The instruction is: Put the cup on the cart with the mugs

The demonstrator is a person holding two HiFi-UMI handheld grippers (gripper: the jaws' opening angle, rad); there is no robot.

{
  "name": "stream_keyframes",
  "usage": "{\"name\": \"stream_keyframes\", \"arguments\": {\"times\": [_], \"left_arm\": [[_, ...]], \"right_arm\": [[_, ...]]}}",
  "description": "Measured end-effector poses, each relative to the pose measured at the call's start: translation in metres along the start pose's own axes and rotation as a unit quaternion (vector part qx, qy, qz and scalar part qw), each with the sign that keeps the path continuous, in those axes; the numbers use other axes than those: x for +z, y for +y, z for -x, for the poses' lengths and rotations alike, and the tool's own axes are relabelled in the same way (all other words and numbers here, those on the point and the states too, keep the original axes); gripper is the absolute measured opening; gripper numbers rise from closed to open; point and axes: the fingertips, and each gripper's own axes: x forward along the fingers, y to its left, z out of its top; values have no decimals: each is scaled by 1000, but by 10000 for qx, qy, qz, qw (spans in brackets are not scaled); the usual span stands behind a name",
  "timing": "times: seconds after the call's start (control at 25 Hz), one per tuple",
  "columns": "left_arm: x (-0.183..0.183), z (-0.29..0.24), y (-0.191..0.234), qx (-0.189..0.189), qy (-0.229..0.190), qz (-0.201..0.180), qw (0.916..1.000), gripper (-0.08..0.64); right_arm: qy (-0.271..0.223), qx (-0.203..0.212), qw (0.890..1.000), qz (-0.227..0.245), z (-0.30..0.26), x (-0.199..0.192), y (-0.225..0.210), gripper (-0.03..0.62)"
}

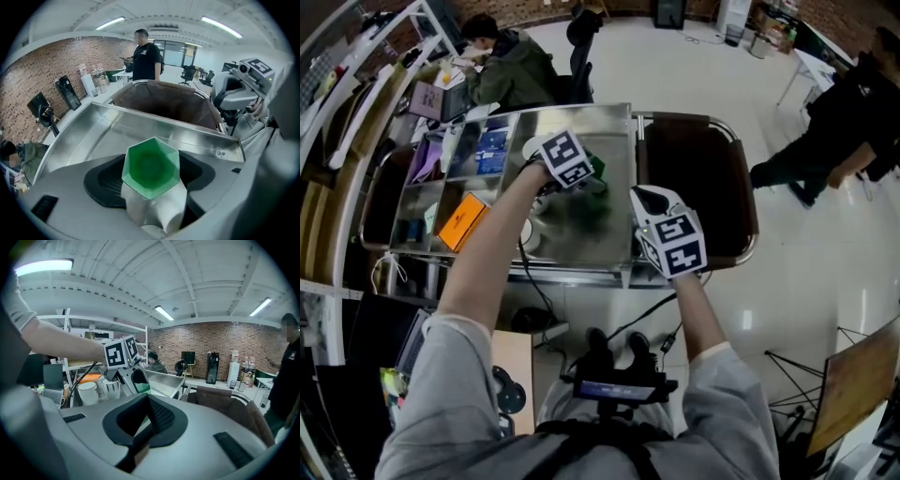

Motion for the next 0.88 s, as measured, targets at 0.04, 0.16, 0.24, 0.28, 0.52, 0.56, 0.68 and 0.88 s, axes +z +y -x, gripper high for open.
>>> {"name": "stream_keyframes", "arguments": {"times": [0.04,0.16,0.24,0.28,0.52,0.56,0.68,0.88], "left_arm": [[-1,-2,-1,-3,18,11,10000,334],[-2,-5,-1,15,-32,54,10000,334],[-2,-6,1,58,-117,94,9999,335],[-2,-6,1,93,-147,101,9998,337],[-1,-2,4,329,-313,76,9989,429],[0,1,4,368,-346,68,9987,430],[3,10,4,552,-402,68,9976,430],[12,45,4,1138,-861,225,9895,430]], "right_arm": [[7,14,10000,-1,0,0,0,8],[29,46,10000,15,-1,-2,0,8],[32,56,10000,31,-2,-3,-1,8],[27,63,10000,39,-2,-3,-1,8],[28,113,9999,-10,-2,-3,2,8],[30,110,9999,-11,-2,-3,1,8],[51,111,9999,2,1,-7,-2,8],[4,184,9998,22,10,-8,-1,8]]}}
